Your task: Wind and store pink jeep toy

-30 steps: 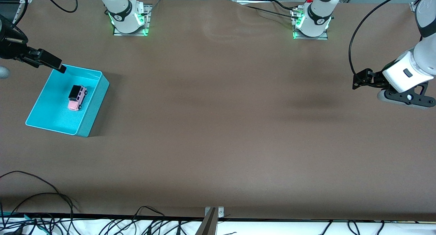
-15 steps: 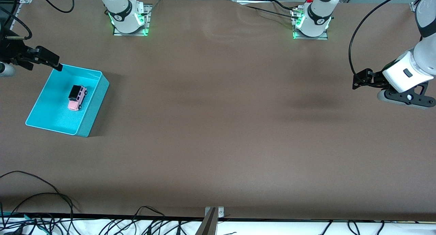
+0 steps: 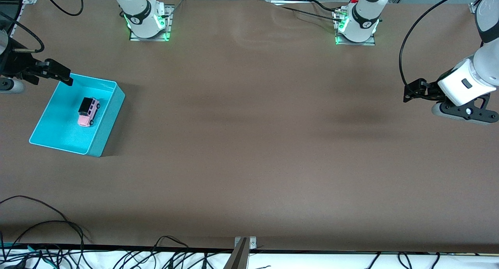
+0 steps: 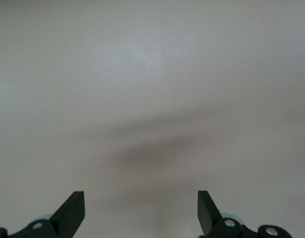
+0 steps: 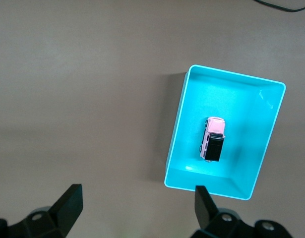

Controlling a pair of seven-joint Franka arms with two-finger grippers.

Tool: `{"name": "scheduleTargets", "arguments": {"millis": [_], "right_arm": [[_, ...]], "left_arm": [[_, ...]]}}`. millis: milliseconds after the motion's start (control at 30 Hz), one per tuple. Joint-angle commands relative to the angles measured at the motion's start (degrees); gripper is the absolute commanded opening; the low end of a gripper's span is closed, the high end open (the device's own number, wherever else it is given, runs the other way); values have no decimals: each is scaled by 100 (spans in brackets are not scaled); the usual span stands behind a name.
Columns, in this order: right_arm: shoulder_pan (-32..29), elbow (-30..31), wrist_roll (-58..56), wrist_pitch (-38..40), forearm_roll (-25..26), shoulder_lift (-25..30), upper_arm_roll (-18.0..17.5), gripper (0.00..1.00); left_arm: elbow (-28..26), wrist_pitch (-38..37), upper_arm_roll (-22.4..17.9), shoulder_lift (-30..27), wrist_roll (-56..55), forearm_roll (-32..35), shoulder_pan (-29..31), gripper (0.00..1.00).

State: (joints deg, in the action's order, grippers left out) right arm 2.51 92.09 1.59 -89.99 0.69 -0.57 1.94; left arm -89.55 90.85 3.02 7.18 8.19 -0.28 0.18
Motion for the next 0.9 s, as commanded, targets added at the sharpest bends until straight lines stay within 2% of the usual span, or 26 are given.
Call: {"name": "scheduleTargets", "arguments": {"millis": [0,868], "right_arm": [[215,64,-10,-71,62,57,211,100],[189,-16,-1,-71,-17,-92,211,100]], "left_arm": [[175,-85,14,73,16,-42,35,100],[175,-85,14,73,16,-42,35,100]]}}
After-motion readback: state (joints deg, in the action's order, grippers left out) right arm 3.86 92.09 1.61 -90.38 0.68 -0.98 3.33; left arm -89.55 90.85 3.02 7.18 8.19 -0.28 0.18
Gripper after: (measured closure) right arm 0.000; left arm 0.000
